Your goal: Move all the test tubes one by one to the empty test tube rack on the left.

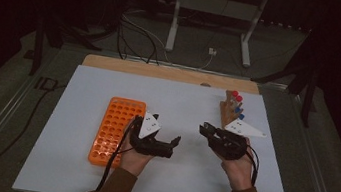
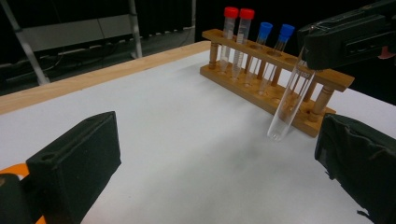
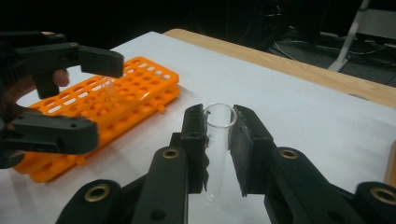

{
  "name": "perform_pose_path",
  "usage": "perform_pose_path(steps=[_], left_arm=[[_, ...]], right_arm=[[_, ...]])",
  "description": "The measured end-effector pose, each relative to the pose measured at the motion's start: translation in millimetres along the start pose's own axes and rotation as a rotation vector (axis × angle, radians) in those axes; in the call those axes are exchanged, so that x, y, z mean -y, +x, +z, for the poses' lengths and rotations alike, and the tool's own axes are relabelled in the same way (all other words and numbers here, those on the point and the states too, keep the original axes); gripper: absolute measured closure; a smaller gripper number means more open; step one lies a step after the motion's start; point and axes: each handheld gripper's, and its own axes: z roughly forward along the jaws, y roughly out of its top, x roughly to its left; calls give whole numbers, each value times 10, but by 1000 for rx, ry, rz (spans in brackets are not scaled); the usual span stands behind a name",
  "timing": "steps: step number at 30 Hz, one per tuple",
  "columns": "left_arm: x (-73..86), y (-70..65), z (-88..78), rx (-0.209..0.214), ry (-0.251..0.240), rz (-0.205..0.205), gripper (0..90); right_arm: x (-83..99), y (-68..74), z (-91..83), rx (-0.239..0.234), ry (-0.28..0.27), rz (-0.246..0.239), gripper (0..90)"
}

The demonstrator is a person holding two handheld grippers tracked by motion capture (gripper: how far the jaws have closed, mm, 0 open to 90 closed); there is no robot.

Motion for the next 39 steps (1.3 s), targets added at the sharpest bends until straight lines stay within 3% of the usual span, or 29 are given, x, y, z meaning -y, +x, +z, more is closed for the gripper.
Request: perform_pose_path(steps=[15,20,23,27,28,29,30,32,33,39], left_arm=[[3,-111,122,30,18,20,52],[4,-170,161,77,37,42,149],[4,-213,197,96,52,54,163],[4,-264,235,109,61,70,279],[4,-272,240,114,61,74,381],[4,-282,246,120,61,74,381],[5,-290,251,124,63,77,471],[7,-300,258,130,62,83,511],[7,-302,259,134,62,84,580],[6,-295,268,152,64,84,687]], right_arm=[[7,99,52,-32,9,-14,763],[11,141,73,-51,12,-20,763],[14,158,83,-57,16,-20,762],[22,192,109,-71,23,-23,762],[27,206,120,-76,25,-28,763],[27,206,120,-76,25,-28,763],[30,219,129,-81,27,-28,762],[30,224,131,-83,29,-28,762],[31,230,134,-88,29,-29,762],[35,240,141,-95,31,-29,762]])
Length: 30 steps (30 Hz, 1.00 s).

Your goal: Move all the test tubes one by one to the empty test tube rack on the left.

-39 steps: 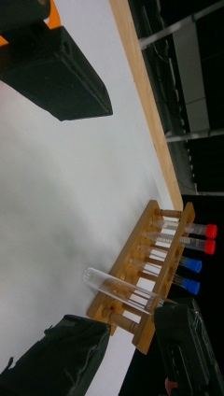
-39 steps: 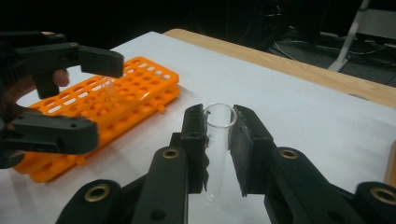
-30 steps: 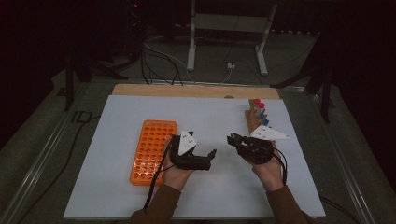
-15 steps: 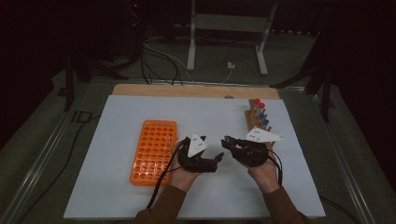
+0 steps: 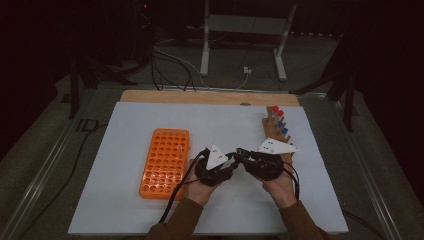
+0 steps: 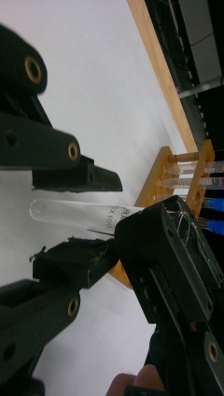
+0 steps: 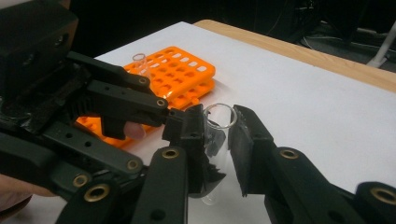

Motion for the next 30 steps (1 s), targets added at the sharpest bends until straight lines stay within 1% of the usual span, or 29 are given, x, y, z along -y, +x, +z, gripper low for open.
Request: perform_pose_path(steps=[4,8,9,11,13,14,15,16,18,19,24,30], left_arm=[[0,-14,-5,-2,0,15,755],[-1,-12,-8,2,-3,12,762],[-2,-6,-10,2,-3,9,762],[-1,7,-15,-2,2,2,763],[0,19,-25,-6,2,-4,763],[-1,26,-31,-7,2,-3,764],[-2,32,-38,-11,2,-4,764],[-2,38,-47,-11,-1,-8,764],[-2,52,-68,-13,-5,-14,764],[-2,58,-79,-16,-5,-15,764],[4,93,-139,-26,-8,-18,763],[24,141,-228,-41,-12,-28,763]], right_arm=[[4,6,11,-4,3,-3,763],[5,3,9,-6,3,0,758],[5,-1,6,-8,-1,5,730],[1,-21,-12,-26,-19,17,638],[-5,-53,-44,-42,-44,30,561],[-11,-88,-78,-44,-62,47,501],[-11,-88,-78,-44,-62,47,501],[-17,-119,-108,-41,-77,63,442],[-21,-142,-128,-25,-80,70,393],[-21,-142,-128,-25,-80,70,393],[-23,-175,-158,10,-82,74,277],[3,-206,-154,44,-66,80,164]])
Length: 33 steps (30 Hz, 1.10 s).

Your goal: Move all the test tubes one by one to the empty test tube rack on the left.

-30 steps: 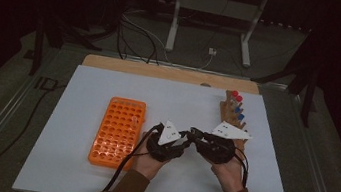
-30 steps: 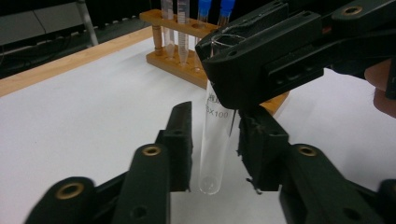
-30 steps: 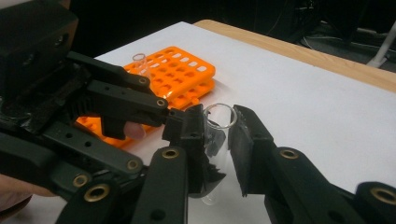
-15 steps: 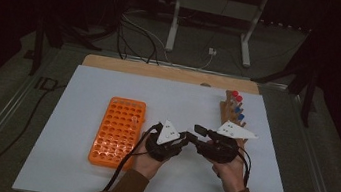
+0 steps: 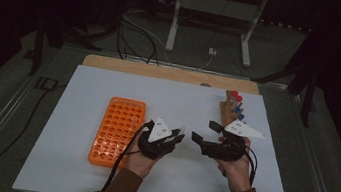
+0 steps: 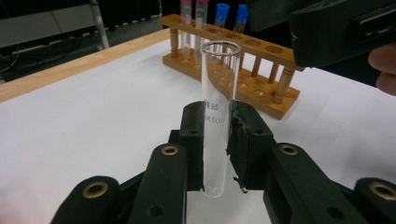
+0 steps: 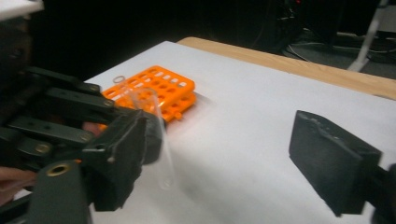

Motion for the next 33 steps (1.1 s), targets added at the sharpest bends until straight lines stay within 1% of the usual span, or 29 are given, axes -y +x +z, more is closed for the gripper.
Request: perform_pose_path(steps=[4,8,15,25,33], left_arm=[[27,56,-70,-13,1,-11,763],[54,108,-145,-26,-4,-20,763],[107,188,-253,-45,-5,-34,762],[153,277,-396,-70,-6,-40,762],[228,401,-526,-99,-17,-71,761]], right_arm=[[24,-35,-11,10,4,9,148],[58,-86,-20,26,10,16,106],[94,-155,-51,49,3,34,33],[100,-201,-104,82,-10,45,13],[93,-215,-137,96,-22,49,13]])
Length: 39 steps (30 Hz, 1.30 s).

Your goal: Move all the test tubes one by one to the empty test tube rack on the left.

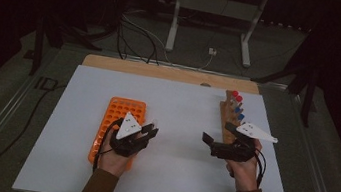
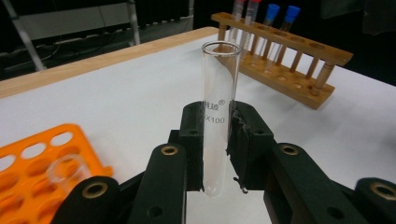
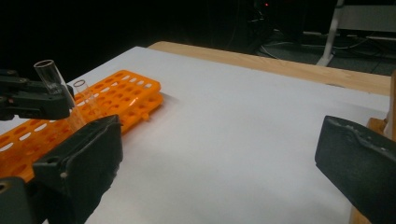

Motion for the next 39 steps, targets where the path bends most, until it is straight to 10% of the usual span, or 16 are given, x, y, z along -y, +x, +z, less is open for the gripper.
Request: perform_pose_path(steps=[39], left_arm=[[263,359,-145,-148,51,-37,760]], right_arm=[[11,34,20,-15,10,-11,13]])
